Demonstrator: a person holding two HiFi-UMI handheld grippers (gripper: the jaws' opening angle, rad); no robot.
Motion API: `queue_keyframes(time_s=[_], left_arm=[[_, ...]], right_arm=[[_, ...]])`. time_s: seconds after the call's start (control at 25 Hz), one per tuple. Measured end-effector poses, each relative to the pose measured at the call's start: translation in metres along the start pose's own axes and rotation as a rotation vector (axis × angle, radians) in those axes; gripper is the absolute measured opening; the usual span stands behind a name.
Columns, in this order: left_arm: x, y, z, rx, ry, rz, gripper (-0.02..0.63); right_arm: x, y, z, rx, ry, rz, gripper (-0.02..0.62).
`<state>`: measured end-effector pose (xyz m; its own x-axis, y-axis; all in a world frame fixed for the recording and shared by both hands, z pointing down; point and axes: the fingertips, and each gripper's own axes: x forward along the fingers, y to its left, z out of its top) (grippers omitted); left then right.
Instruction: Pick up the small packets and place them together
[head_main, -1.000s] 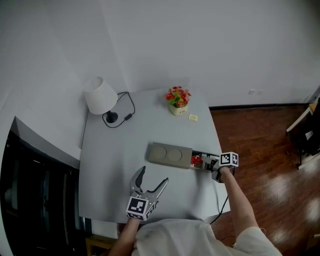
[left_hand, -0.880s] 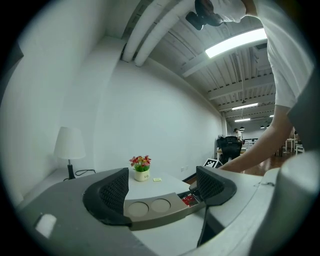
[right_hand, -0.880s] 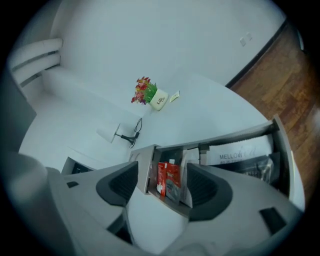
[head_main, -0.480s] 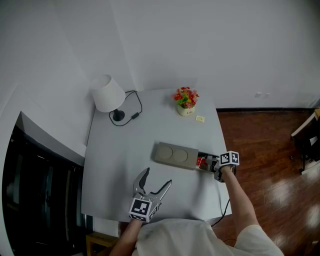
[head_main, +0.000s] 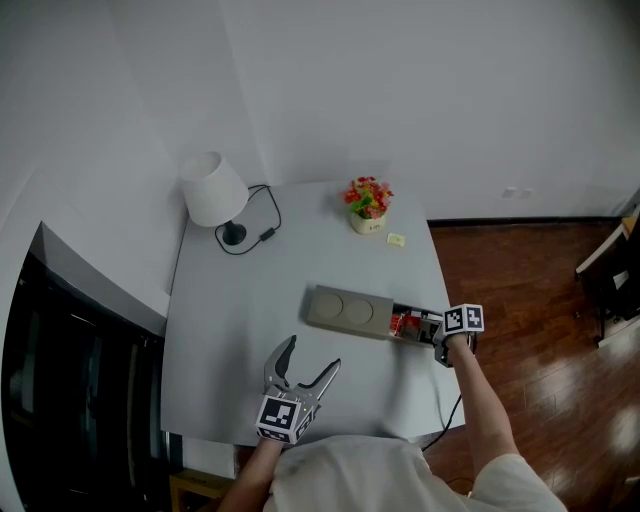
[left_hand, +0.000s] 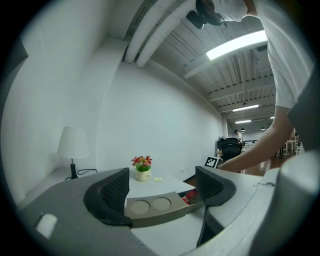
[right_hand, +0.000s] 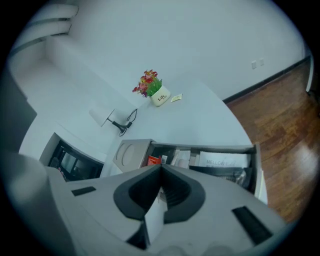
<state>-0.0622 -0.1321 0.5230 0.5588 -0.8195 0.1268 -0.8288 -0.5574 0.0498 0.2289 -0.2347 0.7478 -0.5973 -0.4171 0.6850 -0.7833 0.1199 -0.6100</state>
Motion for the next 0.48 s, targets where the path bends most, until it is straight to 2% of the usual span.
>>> queue_keyframes(time_s=[0.24,0.48], left_arm=[[0.001,-0.004,0.002,-0.004,-0.018,-0.025,0.4],[-0.003,-0.005,0.001,-0.016,-0.025,-0.033,0.4]], right_arm=[[-0.053,0.004,0.007,-0.016,-0.089,0.008,0.014],[-0.079,0.045,0.028,-0.003,-0.182,0.125,0.014]])
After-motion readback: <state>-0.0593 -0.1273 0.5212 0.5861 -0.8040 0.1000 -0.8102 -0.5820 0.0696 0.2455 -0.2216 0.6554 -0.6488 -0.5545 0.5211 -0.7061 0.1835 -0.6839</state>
